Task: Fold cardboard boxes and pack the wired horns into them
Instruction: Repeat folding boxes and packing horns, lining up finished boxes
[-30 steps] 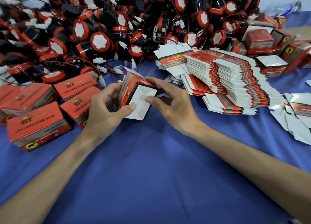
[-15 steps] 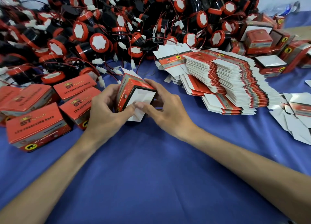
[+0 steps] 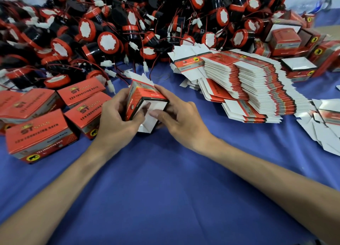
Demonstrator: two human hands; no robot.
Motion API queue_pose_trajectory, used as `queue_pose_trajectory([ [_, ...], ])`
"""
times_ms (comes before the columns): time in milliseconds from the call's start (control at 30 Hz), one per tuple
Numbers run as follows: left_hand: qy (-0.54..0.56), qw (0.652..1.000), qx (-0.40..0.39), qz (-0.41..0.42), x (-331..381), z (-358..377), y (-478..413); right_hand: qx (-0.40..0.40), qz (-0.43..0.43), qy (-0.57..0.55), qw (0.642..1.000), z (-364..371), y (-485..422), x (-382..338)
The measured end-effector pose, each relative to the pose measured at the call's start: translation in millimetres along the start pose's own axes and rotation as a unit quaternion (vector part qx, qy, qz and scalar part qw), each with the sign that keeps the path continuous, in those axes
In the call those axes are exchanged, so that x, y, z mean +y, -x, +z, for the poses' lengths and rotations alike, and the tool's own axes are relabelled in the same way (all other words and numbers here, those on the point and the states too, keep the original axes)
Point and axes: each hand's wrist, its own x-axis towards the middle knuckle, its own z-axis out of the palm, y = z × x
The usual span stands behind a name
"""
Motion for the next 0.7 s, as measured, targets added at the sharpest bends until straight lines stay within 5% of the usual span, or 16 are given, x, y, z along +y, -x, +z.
queue_pose_trajectory([
  [700,0.077,0.995,-0.032,-0.049,-1.3,-2.9,-1.0,-0.043,-0.027,0.003,0.999,-3.6,-1.5,0.3],
])
